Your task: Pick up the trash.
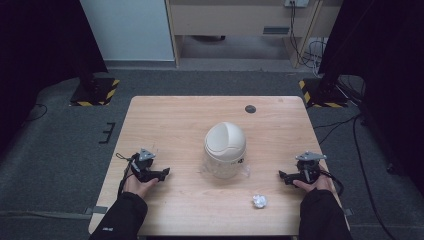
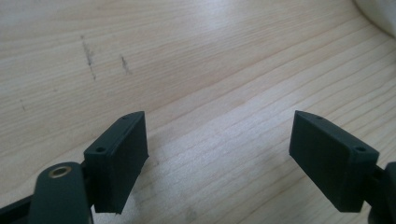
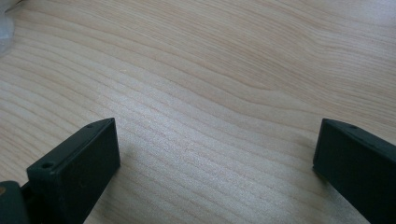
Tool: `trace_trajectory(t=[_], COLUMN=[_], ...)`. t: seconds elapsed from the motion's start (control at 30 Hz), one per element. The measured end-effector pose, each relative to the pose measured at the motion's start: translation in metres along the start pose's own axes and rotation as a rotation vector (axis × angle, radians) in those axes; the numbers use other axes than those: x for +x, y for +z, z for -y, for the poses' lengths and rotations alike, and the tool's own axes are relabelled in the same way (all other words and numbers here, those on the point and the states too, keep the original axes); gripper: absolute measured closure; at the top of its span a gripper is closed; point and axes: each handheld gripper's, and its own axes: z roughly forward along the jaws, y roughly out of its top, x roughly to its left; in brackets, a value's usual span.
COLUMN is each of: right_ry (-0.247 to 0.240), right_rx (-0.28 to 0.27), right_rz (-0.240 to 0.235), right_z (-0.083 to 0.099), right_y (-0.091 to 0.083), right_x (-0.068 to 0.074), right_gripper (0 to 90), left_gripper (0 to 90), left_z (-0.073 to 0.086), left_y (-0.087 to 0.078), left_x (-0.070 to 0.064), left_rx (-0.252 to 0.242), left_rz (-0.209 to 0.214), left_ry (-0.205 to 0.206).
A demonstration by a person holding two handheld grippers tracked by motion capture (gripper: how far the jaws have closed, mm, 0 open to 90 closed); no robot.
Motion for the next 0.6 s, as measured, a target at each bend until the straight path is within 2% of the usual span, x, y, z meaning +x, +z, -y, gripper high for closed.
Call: trace_trajectory(t=[0.2, 0.3, 0.37, 0.43, 0.6], right_ry=[0.000, 0.001, 0.000, 0.002, 0.001], right_rx=[0.000, 0.000, 0.000, 0.001, 0.002], right_rz=[0.000, 0.000, 0.000, 0.000, 0.001], right_z=[0.000, 0.000, 0.000, 0.000, 0.000], right_y=[0.000, 0.000, 0.000, 0.000, 0.000], right_x=[0.000, 0.000, 0.000, 0.000, 0.000], right_gripper=[0.7, 0.7, 0.7, 0.7, 0.7], left_gripper=[20.4, 20.4, 20.4, 20.4, 20.1], left_z=[-0.007, -0.013, -0.014, -0.018, -0.025], left_y=[-0.008, -0.016, -0.018, -0.023, -0.032], left_x=[-0.003, -0.006, -0.006, -0.006, -0.008], left_rx=[-0.054, -0.115, -0.126, -0.164, -0.216], left_rz=[0.013, 0.029, 0.031, 0.030, 0.035], left_ry=[-0.005, -0.023, -0.023, -0.030, -0.032])
